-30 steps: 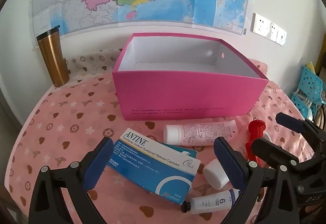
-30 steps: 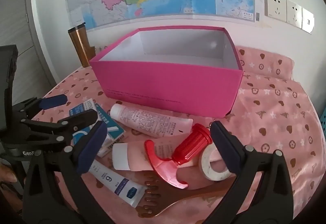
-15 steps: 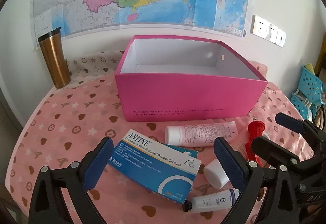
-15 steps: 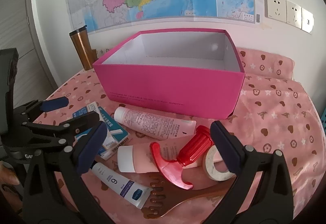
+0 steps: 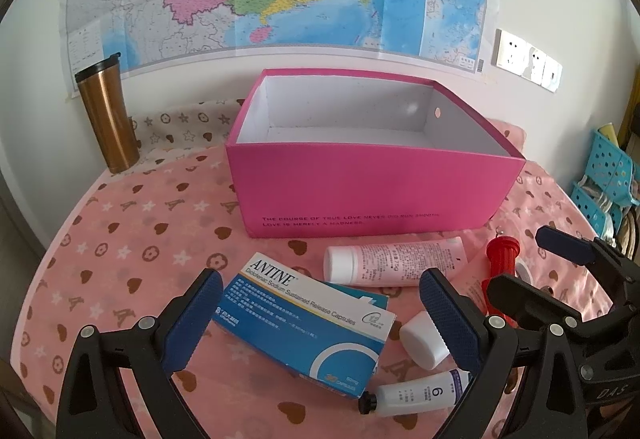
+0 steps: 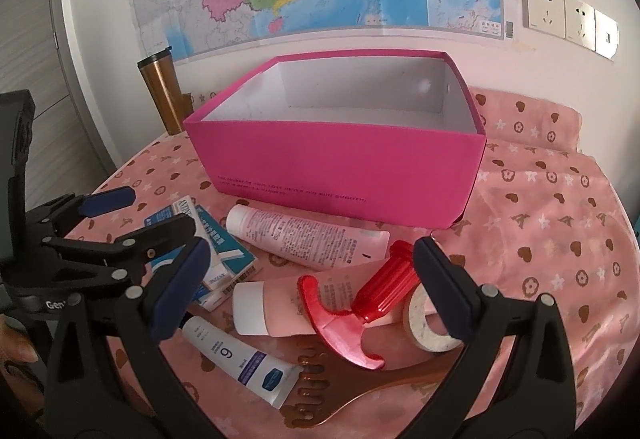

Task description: Organize rigid objects

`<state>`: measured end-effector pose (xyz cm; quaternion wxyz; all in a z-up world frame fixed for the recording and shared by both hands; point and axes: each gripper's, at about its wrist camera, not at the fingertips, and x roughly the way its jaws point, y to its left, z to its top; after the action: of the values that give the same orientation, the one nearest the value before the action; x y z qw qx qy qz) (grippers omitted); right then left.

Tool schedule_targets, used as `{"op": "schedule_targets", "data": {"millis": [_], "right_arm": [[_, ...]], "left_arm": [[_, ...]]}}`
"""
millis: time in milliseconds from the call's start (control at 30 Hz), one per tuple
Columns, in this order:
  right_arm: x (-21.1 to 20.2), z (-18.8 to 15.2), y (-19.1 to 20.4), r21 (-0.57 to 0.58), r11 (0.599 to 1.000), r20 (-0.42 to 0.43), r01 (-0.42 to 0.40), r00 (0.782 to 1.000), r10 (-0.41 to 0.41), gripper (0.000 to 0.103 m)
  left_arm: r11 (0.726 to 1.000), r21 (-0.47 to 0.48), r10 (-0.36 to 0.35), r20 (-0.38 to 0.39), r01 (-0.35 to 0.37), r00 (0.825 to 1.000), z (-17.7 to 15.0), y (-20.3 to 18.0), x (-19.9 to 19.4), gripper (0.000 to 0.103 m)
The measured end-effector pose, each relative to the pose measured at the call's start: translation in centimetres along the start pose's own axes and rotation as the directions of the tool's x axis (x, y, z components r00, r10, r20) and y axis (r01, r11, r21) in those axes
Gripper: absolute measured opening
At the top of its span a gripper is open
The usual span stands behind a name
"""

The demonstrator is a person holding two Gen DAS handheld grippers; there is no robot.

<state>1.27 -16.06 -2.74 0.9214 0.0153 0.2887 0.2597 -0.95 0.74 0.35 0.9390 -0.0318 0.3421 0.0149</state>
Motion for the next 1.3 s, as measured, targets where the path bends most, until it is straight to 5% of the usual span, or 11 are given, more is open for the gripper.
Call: {"op": "schedule_targets", "data": {"millis": [1067,1300], "right_arm": [[0.3,-0.6,0.1,0.021,0.997,-0.036,-0.069,0.997,0.07,0.101],[1.2,-1.3,1.5,-0.003,0.984,-0.105,-0.176,0.979,0.174,0.082]], "left_arm": [[1.0,-0.008,-0.012,0.005,0.012,1.0,0.2,2.1,-0.4,0.1],[1.0,-0.019,-0.007,-0.008,0.007,1.0,0.5,5.7,0.1,0.1]]}}
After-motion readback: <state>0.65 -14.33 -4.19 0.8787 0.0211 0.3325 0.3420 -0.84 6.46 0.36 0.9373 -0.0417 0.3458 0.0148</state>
